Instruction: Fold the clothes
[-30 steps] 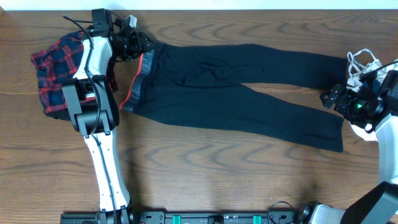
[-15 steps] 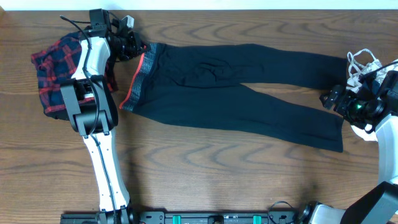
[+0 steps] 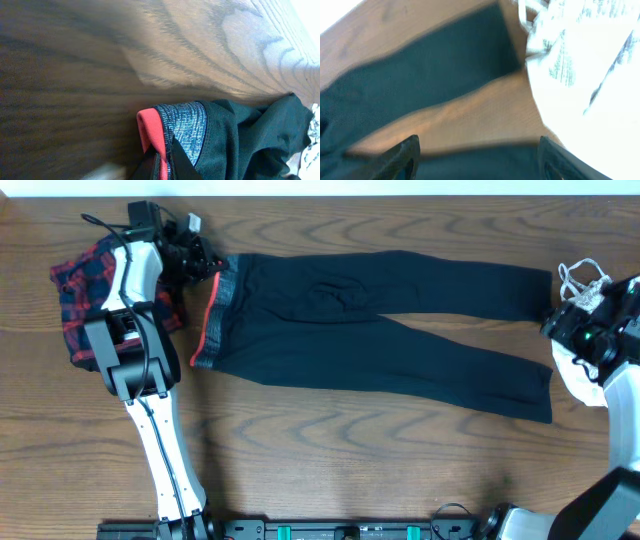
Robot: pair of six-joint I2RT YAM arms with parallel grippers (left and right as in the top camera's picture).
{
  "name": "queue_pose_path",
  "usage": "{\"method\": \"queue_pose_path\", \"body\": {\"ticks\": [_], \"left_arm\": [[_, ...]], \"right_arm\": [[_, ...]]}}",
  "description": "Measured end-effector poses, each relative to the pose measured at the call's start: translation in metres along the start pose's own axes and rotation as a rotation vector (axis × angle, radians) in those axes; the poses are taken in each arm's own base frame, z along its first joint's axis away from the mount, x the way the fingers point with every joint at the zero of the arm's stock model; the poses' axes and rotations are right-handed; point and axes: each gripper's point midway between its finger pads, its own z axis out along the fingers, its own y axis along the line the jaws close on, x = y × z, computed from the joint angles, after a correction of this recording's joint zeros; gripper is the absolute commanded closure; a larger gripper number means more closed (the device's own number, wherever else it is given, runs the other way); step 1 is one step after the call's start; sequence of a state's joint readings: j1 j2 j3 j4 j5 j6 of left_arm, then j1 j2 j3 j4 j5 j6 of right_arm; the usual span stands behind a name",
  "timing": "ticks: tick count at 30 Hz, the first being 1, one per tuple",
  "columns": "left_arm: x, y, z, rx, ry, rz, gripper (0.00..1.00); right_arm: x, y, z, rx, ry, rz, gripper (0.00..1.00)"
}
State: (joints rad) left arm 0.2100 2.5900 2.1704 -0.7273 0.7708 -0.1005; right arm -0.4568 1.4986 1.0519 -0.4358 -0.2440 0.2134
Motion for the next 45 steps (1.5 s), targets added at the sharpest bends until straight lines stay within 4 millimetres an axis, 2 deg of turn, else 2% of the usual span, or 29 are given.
{"method": "queue_pose_path", "body": {"ticks": [3,9,14,21,26,37,42,45], "left_arm": [[0.001,0.003,-0.003,-0.008,0.003,-0.013,0.94],[0.002,0.004,-0.003,-0.018,0.008,-0.015,0.94],[0.006,0.005,-0.002,-0.029,0.023,-0.025,0.94],[0.011,0.004,-0.003,-0.077,0.039,-0.016,0.94],[0.012,0.004,-0.002,-0.085,0.041,-0.004,0.94],[0.012,0.002,0.000,-0.095,0.042,0.005,0.94],[0.013,0.002,0.000,-0.095,0.042,0.006,0.94],[0.013,0.002,0.000,-0.095,0.042,0.006,0.94]], "right_arm": [[-0.008,-0.007,0.027,0.006,-0.025,-0.001,0.29],[0.004,-0.025,0.105,-0.017,-0.011,0.010,0.34],[0.011,-0.029,0.149,-0.079,-0.044,-0.003,0.34],[-0.004,-0.027,0.164,-0.112,-0.128,-0.030,0.36],[-0.012,-0.027,0.172,-0.120,-0.162,-0.042,0.41],[-0.026,-0.018,0.190,-0.151,-0.183,-0.062,0.41],[-0.025,-0.006,0.196,-0.167,-0.182,-0.079,0.47],[-0.023,-0.002,0.198,-0.172,-0.178,-0.085,0.57]]}}
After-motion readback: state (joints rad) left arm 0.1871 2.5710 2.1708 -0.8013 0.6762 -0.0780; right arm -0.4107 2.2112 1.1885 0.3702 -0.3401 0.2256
